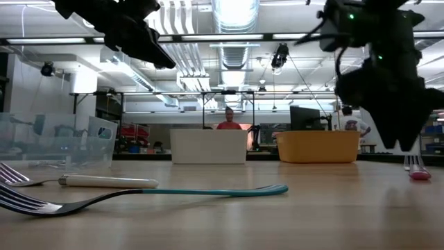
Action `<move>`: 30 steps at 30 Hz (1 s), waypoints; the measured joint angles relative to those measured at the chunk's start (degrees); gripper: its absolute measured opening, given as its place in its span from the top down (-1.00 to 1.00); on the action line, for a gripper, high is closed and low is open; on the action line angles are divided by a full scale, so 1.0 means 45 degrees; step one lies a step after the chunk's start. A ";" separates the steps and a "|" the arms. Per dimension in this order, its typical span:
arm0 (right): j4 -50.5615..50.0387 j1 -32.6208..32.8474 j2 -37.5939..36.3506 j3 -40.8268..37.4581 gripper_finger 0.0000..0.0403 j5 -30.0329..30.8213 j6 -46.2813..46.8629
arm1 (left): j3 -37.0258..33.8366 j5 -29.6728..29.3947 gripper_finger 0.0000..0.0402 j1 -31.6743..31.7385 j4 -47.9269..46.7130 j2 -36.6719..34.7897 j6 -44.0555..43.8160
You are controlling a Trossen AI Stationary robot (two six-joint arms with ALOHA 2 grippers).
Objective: Sort silverware by color (type)
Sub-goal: Put the right pink fork into the yellow bin
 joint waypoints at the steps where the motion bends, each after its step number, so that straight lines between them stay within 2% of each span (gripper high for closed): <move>1: -0.0001 -0.0051 0.0000 0.0174 0.15 -0.0018 0.0091 | 0.0000 0.0000 0.72 0.0000 -0.0002 0.0000 0.0000; 7: -0.0666 -0.0100 -0.0010 0.0900 0.15 -0.1040 0.0480 | 0.0000 0.0000 0.72 0.0000 -0.0007 0.0000 -0.0053; 11: -0.1632 -0.0096 0.0029 0.0744 0.15 -0.1467 0.0758 | 0.0000 -0.0005 0.72 0.0000 -0.0091 0.0000 -0.0053; 15: -0.2953 -0.0125 0.0394 0.0358 0.15 -0.1056 0.0824 | 0.0000 -0.0005 0.72 0.0000 -0.0140 0.0000 -0.0058; 23: -0.3100 -0.0125 0.2277 -0.0143 0.17 -0.0706 -0.1013 | 0.0000 -0.0015 0.72 0.0000 -0.0259 0.0000 -0.0058; 30: -0.3351 -0.0130 0.3801 0.0267 0.38 0.0505 -0.2560 | 0.0000 -0.0022 0.72 0.0000 -0.0248 0.0000 -0.0058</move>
